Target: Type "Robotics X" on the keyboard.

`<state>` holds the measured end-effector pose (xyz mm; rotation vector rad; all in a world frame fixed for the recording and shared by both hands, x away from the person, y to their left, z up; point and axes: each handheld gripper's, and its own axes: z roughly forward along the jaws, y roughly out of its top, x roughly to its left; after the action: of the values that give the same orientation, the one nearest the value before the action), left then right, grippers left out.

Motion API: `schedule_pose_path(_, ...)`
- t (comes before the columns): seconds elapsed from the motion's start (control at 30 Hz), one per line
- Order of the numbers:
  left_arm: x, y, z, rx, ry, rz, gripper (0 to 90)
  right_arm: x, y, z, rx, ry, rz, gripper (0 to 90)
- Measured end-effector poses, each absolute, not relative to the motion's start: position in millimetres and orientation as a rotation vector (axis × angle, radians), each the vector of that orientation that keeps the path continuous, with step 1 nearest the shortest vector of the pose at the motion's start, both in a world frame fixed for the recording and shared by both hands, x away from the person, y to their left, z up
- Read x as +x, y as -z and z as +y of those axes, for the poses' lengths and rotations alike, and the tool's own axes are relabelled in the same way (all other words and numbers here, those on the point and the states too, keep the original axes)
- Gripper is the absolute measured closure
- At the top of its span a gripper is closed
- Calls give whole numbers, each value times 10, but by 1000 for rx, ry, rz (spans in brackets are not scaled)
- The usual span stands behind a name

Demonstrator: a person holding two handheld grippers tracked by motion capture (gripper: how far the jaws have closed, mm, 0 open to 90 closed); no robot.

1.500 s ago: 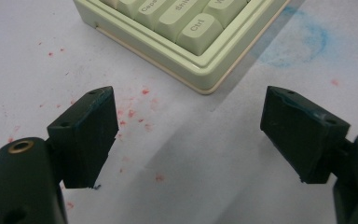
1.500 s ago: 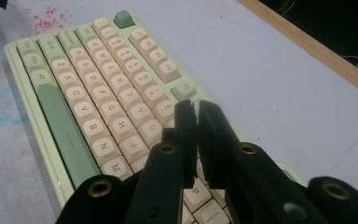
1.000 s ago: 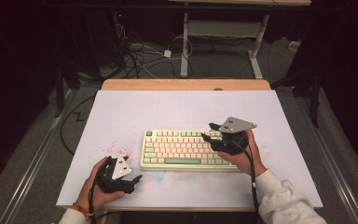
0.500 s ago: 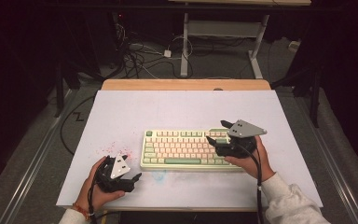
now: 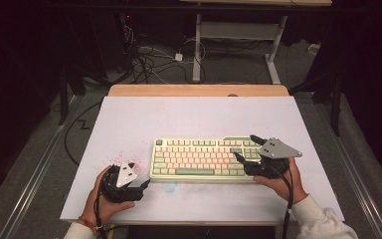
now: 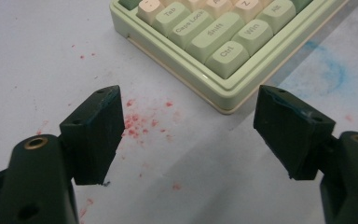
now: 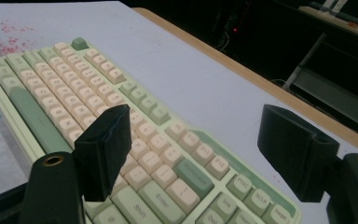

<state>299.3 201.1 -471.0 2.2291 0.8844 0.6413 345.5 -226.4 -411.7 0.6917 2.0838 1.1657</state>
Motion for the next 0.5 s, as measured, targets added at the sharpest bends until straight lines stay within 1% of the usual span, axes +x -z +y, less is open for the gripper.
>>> schedule_pose_path(0.17,3023,4679,1980,2218,-632,899,232,3344,4199,-2378,722,-1141,2083,260)
schedule_pose_path(0.27,3037,4649,1946,2211,-618,875,278,3270,4261,-2433,725,-1119,2084,260)
schedule_pose_path(0.37,3073,4605,1888,2207,-584,849,368,3198,4319,-2490,744,-1109,2087,260)
schedule_pose_path(0.5,3143,4525,1794,2203,-527,800,576,3111,4386,-2554,756,-1078,2095,260)
